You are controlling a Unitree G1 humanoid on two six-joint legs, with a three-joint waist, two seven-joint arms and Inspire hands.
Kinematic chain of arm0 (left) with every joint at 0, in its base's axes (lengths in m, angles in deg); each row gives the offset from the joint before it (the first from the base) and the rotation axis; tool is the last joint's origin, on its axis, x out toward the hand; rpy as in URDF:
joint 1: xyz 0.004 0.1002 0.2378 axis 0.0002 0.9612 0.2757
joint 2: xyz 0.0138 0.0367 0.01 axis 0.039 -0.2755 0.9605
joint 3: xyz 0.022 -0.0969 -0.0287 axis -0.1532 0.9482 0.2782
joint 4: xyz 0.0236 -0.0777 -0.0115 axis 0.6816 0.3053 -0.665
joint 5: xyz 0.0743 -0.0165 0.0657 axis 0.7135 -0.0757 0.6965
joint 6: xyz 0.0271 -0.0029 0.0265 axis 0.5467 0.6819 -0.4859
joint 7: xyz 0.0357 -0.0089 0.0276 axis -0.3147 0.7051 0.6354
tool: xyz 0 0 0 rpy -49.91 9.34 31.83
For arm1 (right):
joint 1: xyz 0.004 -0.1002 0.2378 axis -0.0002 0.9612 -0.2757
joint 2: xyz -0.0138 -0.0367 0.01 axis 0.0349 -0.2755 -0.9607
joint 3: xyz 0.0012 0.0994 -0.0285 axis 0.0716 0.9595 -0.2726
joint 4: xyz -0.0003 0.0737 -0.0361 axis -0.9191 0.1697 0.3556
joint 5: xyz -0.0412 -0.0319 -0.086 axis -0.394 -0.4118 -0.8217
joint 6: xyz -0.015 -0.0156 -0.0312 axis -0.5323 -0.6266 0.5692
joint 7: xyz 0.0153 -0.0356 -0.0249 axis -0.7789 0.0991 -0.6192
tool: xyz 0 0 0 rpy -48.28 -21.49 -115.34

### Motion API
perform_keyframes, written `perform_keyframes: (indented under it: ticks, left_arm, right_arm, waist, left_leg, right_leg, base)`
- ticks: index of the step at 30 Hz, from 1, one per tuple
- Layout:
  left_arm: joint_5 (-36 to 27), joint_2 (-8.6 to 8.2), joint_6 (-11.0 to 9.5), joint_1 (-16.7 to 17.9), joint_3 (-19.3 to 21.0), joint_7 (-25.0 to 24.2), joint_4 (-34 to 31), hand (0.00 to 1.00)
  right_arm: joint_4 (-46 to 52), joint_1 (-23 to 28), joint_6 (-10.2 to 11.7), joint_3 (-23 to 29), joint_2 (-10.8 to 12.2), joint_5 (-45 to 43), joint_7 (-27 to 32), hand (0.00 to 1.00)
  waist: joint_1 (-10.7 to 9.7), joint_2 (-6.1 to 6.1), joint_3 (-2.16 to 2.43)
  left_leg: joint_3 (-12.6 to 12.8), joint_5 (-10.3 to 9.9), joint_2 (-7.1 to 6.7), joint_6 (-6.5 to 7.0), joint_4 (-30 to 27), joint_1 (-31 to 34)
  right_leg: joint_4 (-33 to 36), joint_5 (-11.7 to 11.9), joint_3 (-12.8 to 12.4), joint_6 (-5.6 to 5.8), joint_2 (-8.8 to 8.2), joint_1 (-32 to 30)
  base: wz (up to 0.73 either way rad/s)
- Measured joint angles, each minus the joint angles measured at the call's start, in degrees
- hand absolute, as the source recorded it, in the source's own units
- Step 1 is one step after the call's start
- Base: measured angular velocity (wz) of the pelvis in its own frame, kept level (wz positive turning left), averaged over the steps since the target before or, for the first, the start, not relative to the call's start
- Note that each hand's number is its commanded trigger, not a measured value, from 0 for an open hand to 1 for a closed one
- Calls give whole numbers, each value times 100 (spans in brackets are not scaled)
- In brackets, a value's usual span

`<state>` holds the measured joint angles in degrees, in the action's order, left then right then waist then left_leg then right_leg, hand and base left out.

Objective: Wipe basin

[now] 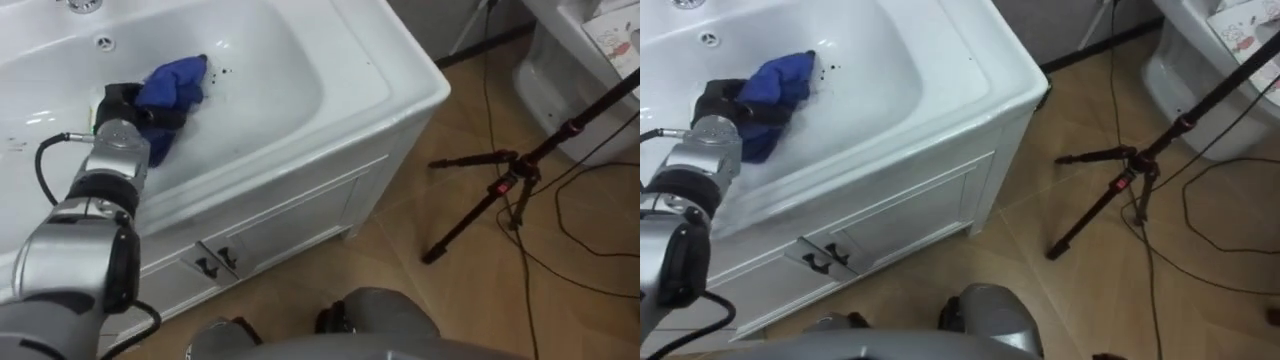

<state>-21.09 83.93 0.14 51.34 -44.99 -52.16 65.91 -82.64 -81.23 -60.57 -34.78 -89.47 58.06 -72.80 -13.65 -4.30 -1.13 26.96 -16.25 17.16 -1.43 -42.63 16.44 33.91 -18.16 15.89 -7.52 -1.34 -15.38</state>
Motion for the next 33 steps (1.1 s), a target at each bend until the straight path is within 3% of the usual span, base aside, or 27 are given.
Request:
perform_keyframes:
  ticks: [6, 11, 15, 25, 33]
  left_arm:
    - [-3, -4, 8, -233, -138, -283, -1, 100]
    - [41, 1, 7, -243, -262, -293, -131, 100]
    - [42, 7, 7, -243, -272, -316, -151, 100]
    - [336, 32, 7, -244, -412, -493, -165, 100]
    - [552, 261, 34, -247, -880, -656, -490, 100]
  right_arm:
    - [9, 2, 0, 15, 20, -13, 8, 0]
    - [87, 154, 51, 55, -17, -18, 127, 0]
    - [153, 302, 64, 239, -29, 15, 90, 0]
    - [-20, 450, 165, 492, -87, 15, -59, 0]
    - [18, 723, 163, 743, -278, 78, -64, 0]
  waist:
    - [-185, 92, -23]
    - [-213, 400, -34]
    - [-263, 540, -30]
    - [-351, 551, -39]
    - [-485, 539, -44]
  left_leg:
    - [111, -13, 45, 12, -25, -38]
    - [149, -141, 114, -20, -57, -154]
    - [211, -140, 106, -21, -53, -232]
    - [219, -139, -82, -22, 185, -493]
    - [348, -135, 49, -26, -18, -577]
  right_leg:
    - [-1, 61, -46, -40, 7, -33]
    - [-6, 88, -290, -33, 147, -58]
    - [-6, 87, -416, -27, 170, -46]
    - [-17, 53, -617, 44, 158, 54]
    - [-121, 44, -619, 99, 168, 250]
  base:
    - [-15]
    - [-27]
    - [-16]
    - [-6]
    - [-2]
